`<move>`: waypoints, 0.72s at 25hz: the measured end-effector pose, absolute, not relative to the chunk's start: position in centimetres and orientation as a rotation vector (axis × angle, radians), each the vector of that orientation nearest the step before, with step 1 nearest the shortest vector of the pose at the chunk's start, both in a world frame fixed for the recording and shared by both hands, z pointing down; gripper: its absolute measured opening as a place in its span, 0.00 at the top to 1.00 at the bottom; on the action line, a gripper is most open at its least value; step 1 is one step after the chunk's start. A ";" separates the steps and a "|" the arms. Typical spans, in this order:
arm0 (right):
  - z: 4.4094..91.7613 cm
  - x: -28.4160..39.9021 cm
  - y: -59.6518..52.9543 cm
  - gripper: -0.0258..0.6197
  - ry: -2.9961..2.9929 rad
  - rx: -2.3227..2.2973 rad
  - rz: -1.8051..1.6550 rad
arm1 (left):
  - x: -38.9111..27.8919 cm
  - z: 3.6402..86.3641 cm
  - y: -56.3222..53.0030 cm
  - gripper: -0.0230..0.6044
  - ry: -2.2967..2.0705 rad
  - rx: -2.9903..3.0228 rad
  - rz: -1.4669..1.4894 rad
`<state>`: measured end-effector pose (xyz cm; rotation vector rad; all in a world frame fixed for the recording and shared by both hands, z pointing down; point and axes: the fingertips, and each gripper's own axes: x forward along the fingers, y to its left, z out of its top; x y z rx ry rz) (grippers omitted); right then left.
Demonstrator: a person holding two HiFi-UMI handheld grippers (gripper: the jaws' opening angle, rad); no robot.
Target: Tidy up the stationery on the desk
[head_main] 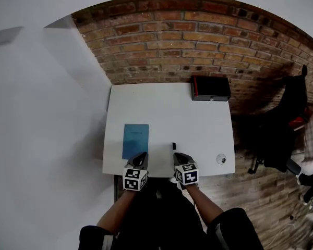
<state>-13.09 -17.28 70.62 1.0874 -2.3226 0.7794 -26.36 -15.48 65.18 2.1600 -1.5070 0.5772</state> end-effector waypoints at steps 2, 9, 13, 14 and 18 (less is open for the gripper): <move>70.6 -12.3 -17.3 0.92 -2.320 1.119 0.775 | -25.4 65.4 -15.1 0.94 -1.463 2.184 0.566; 72.0 -11.0 -16.5 0.92 -2.271 1.183 0.737 | -24.3 65.9 -14.6 0.94 -1.329 2.229 0.573; 73.1 -11.2 -15.4 0.92 -2.200 1.194 0.680 | -25.8 66.0 -14.4 0.94 -1.272 2.256 0.574; 73.3 -11.4 -15.1 0.91 -2.188 1.195 0.664 | -26.4 66.0 -14.4 0.94 -1.265 2.261 0.571; 74.3 -12.3 -14.2 0.84 -2.127 1.183 0.634 | -28.3 66.0 -14.5 0.94 -1.254 2.269 0.546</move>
